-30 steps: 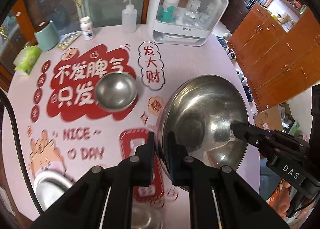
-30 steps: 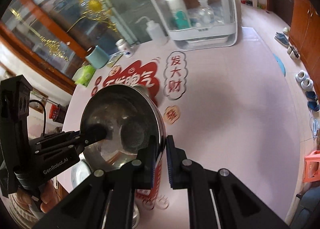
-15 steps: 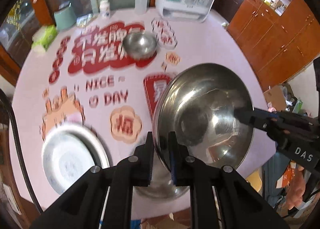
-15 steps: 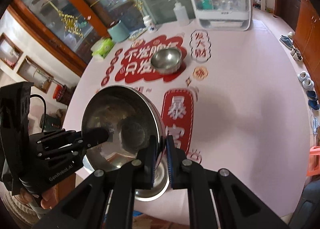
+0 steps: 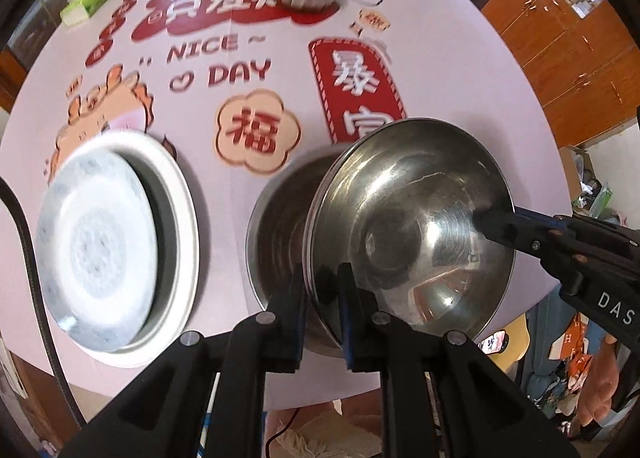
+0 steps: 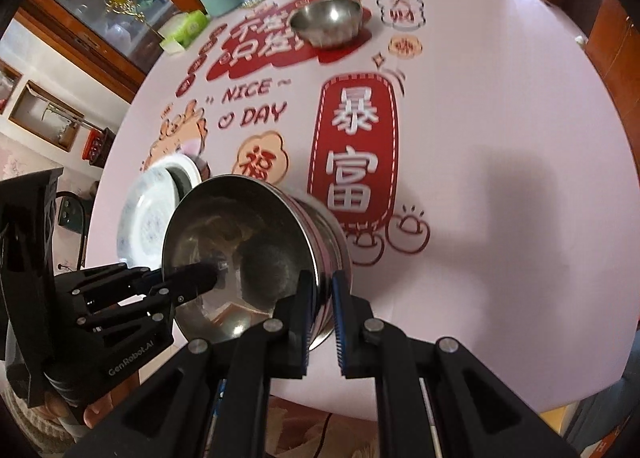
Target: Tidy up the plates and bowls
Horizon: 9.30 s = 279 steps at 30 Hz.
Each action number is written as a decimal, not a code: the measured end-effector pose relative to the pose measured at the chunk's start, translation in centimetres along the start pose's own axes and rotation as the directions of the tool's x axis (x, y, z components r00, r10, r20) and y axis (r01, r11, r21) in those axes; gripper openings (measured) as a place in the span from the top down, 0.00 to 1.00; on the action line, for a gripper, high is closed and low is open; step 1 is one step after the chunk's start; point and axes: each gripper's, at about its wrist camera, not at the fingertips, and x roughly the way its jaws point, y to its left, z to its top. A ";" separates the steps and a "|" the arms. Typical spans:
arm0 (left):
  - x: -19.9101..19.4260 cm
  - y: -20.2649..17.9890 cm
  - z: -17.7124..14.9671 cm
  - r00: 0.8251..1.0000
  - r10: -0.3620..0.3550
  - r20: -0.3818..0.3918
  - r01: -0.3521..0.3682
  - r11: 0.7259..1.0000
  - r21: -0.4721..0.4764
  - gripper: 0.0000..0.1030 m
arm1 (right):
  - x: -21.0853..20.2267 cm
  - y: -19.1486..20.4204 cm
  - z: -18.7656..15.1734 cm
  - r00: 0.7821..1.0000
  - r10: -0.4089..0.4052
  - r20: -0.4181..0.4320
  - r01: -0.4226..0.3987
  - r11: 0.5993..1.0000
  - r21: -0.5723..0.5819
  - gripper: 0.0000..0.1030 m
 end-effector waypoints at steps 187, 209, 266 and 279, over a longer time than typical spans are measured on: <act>-9.4 0.6 7.3 0.993 -0.054 0.108 0.052 0.998 0.026 0.88 | -7.4 3.2 7.1 0.992 0.060 0.111 -0.057 0.998 -0.036 0.91; -1.6 0.6 0.2 0.998 -0.042 -0.048 0.043 0.999 0.029 0.88 | -0.6 1.9 -0.4 1.000 -0.011 -0.026 0.011 1.000 0.006 0.91; -8.4 1.3 1.1 0.985 0.026 0.169 -0.033 0.999 0.037 0.24 | -3.6 2.8 -0.1 0.998 -0.027 0.062 0.029 0.999 -0.024 0.66; -8.6 0.6 0.0 0.949 0.075 0.305 -0.101 0.992 0.070 0.14 | -4.3 2.0 -0.1 0.991 -0.015 0.129 0.021 0.999 -0.048 0.56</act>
